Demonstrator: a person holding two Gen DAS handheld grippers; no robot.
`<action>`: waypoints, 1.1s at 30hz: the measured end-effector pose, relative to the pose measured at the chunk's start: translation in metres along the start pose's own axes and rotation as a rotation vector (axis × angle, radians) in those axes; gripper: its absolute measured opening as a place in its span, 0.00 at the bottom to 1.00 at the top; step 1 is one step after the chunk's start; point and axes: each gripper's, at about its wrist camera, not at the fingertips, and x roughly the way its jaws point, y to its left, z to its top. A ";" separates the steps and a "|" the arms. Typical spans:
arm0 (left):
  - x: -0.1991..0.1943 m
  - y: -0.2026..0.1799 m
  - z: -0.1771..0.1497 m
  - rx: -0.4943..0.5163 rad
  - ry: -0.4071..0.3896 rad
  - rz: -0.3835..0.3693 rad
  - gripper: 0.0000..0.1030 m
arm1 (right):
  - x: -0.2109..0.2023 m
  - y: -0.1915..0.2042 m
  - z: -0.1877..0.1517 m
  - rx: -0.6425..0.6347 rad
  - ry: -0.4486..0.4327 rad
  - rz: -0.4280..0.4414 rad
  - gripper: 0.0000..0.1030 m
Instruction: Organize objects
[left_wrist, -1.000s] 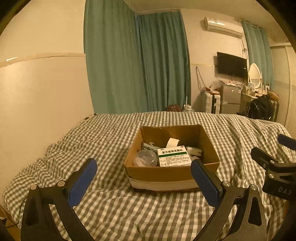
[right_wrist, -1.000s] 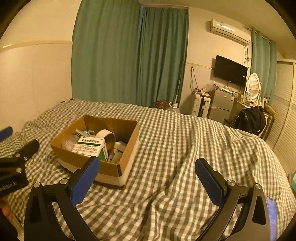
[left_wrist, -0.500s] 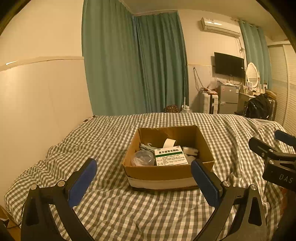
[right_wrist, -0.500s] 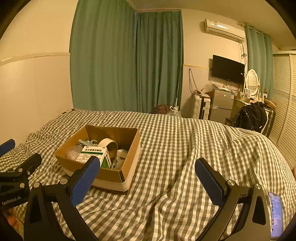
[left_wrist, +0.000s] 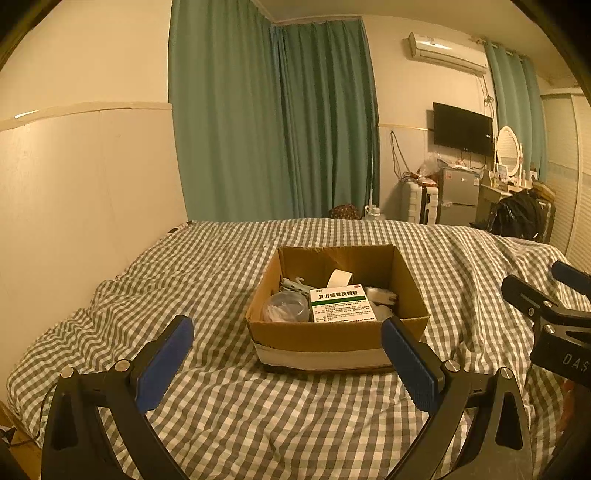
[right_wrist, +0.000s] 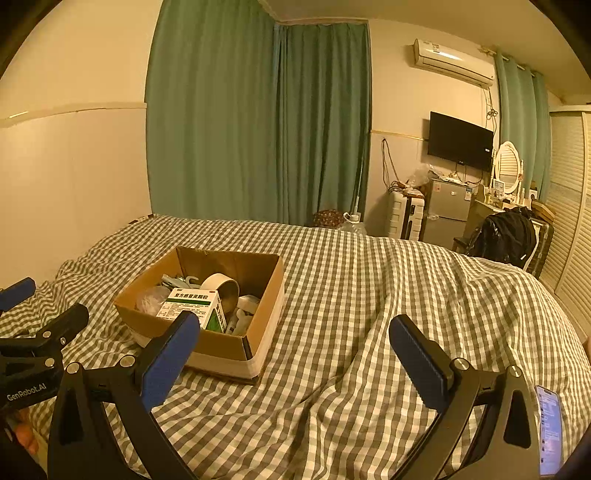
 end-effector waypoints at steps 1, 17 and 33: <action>0.000 0.000 0.000 0.001 0.000 0.001 1.00 | 0.000 0.000 0.000 0.000 0.000 0.000 1.00; 0.002 0.002 -0.003 -0.014 0.014 -0.004 1.00 | 0.003 0.003 -0.002 -0.007 0.006 0.004 1.00; 0.001 0.000 -0.005 -0.011 0.015 0.013 1.00 | 0.003 0.003 -0.003 -0.008 0.009 0.000 1.00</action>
